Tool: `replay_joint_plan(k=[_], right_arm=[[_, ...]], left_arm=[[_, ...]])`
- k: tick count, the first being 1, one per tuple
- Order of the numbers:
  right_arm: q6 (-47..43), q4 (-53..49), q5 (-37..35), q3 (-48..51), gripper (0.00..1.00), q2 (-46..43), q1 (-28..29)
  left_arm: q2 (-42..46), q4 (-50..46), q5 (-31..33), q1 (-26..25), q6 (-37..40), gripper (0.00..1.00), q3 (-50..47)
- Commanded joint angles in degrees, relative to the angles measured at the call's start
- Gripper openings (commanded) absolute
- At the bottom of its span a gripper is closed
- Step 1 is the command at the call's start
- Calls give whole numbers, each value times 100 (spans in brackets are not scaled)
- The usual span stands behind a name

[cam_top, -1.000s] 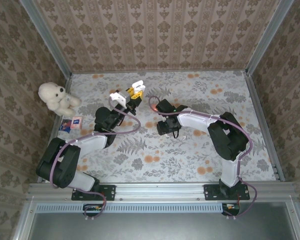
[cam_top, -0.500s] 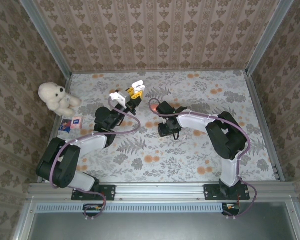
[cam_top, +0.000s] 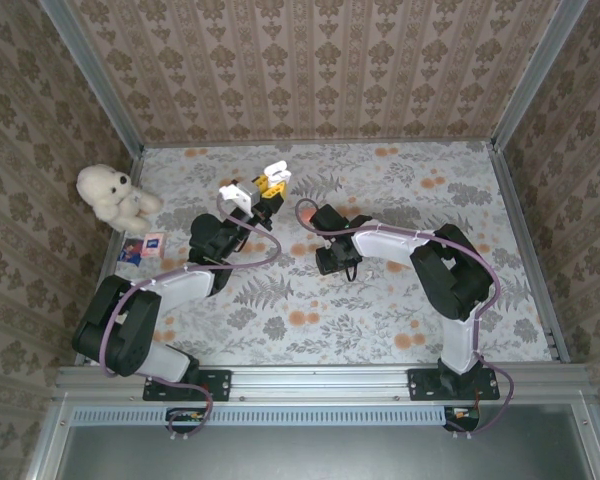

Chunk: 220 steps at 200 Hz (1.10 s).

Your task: Insert wireless bluetooth earbuds into charging case

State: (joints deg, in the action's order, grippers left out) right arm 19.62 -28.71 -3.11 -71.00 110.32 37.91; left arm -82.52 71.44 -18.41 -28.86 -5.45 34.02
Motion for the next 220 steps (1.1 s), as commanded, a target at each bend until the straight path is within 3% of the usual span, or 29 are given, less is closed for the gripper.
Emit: replay_joint_plan(k=[1, 117, 162, 220], right_arm=[[-30, -179, -14, 148, 44, -20, 83], [-37, -460, -294, 191, 37, -101, 278], [43, -443, -339, 187, 26, -96, 282], [510, -119, -535, 359, 20, -993, 278]], left_arm=[[62, 264, -110, 2, -114, 0, 52], [17, 261, -127, -5, -140, 0, 106], [1, 265, -153, -5, -167, 0, 148], [32, 268, -272, -5, -62, 0, 230]])
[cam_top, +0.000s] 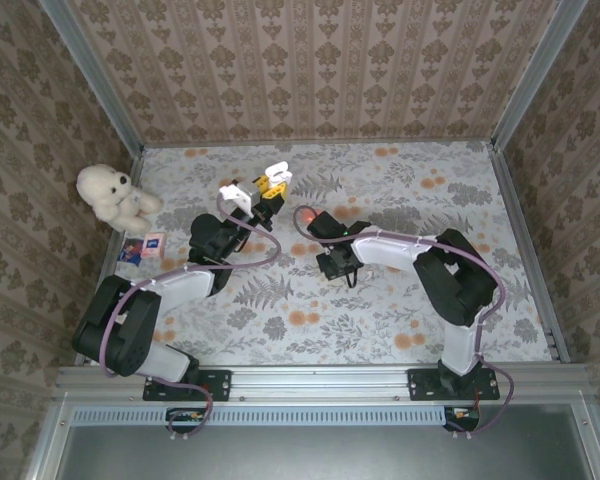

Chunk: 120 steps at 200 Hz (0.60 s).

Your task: Insert wireless bluetooth earbuds into charging case

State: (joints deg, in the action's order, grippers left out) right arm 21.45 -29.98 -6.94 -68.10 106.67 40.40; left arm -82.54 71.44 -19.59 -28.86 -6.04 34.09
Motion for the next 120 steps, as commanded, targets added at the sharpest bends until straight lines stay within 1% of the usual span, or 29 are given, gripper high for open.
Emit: replay_joint_plan(k=[1, 36, 77, 84, 94, 120], right_arm=[[334, 35, -155, 73, 20, -656, 29], [624, 180, -391, 0, 19, -1473, 18], [892, 488, -715, -287, 19, -2567, -66], [936, 600, -742, -330, 19, -2659, -93], [974, 801, -798, -377, 19, -3042, -111], [1121, 1432, -901, -415, 19, -3517, -138]], left_arm=[[35, 266, -161, -5, -3, 0, 227], [46, 267, -235, -19, 31, 0, 296], [-48, 268, -177, -200, 574, 0, 333], [-71, 267, -128, -251, 673, 0, 348], [-107, 271, -6, -339, 819, 0, 368], [-199, 283, 336, -591, 1177, 0, 491]])
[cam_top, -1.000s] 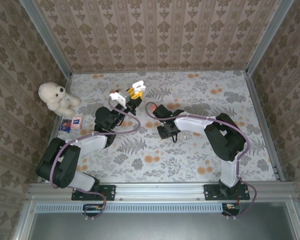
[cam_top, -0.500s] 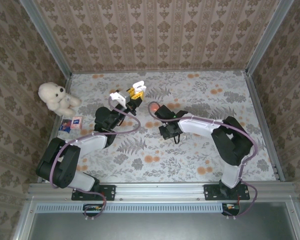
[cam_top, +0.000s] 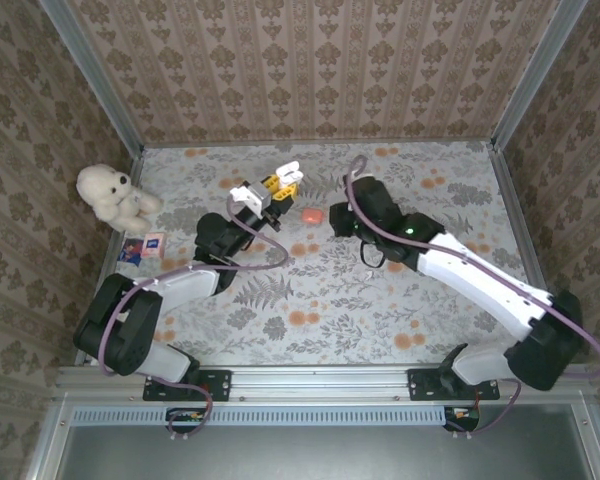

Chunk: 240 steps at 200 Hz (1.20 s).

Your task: Insert wireless bluetooth earbuds into charging case

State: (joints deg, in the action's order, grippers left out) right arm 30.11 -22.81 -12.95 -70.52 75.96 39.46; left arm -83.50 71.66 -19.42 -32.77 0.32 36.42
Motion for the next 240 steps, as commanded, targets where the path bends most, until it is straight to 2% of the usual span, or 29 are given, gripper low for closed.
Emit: replay_joint_plan(k=[1, 75, 109, 172, 240], right_arm=[[261, 742, -302, -168, 19, -457, -44], [922, 2827, -496, 425, 18, -856, -46], [1173, 3242, -599, 491, 18, -790, -50], [1513, 3762, -726, 702, 17, -673, -46], [1634, 4002, -771, 740, 16, -482, -44]], left_arm=[[-113, 261, 335, -215, 558, 0, 263], [-589, 289, 1690, -1120, 1869, 0, 895], [-846, 322, 2109, -1443, 2212, 0, 1264], [-1122, 352, 2456, -1608, 1921, 0, 1735], [-1073, 349, 2258, -1618, 1427, 0, 1817]])
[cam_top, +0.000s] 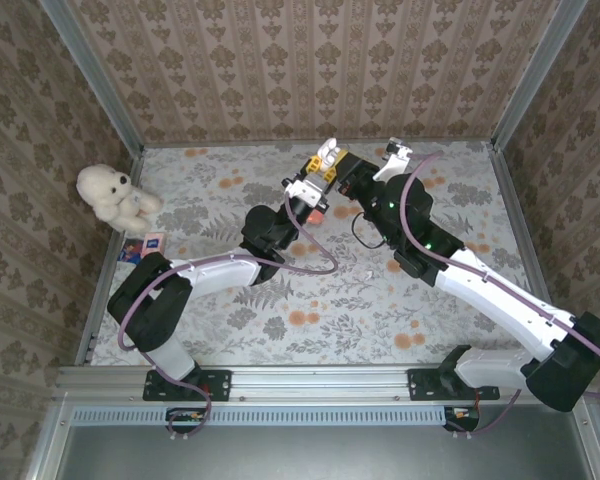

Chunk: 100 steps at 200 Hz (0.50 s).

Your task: Insert wireless bluetooth earbuds into charging case

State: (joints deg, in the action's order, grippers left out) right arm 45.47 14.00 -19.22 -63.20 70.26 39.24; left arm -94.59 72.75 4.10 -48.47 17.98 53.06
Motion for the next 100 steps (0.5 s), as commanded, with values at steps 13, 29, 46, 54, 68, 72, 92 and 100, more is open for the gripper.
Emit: replay_joint_plan(k=[13, 29, 46, 54, 68, 72, 92, 100], right_arm=[[97, 319, -129, -24, 16, 115, -27], [88, 296, -93, -52, 16, 146, -33], [98, 308, -77, -58, 16, 142, -47], [98, 322, -75, -65, 16, 146, -49], [102, 332, -62, -69, 16, 131, -59], [101, 332, -64, -73, 15, 122, -62], [102, 300, 3, -111, 15, 115, -66], [102, 294, 51, -139, 16, 120, -66]], left_arm=[[47, 240, -192, -48, -425, 0, 145], [65, 241, -302, -35, -513, 0, 130], [87, 241, -422, -25, -621, 0, 108], [94, 245, -467, -19, -659, 0, 109], [97, 240, -524, -12, -712, 0, 93], [98, 242, -525, -6, -737, 0, 99], [100, 242, -559, -4, -786, 0, 77], [112, 241, -569, -1, -808, 0, 74]])
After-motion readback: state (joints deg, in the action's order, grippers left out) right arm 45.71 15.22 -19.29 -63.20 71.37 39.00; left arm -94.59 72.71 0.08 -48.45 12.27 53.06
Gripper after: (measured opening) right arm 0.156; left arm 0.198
